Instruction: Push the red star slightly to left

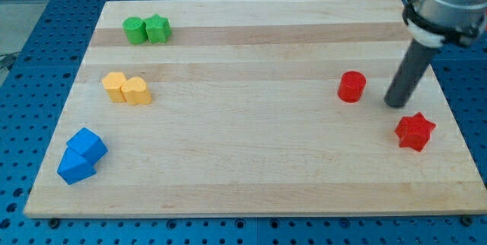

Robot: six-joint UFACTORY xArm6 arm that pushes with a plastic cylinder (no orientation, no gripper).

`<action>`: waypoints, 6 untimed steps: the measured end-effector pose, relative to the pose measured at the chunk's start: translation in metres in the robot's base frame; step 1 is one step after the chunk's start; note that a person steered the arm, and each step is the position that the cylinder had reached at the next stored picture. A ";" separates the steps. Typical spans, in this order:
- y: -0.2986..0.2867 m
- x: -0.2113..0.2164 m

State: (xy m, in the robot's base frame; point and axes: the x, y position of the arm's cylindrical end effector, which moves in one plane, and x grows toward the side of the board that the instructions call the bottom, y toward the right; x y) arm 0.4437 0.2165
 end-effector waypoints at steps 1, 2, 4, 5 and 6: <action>0.023 -0.014; 0.032 -0.003; 0.031 0.018; 0.031 0.053; 0.031 0.062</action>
State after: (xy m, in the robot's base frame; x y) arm 0.5061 0.2480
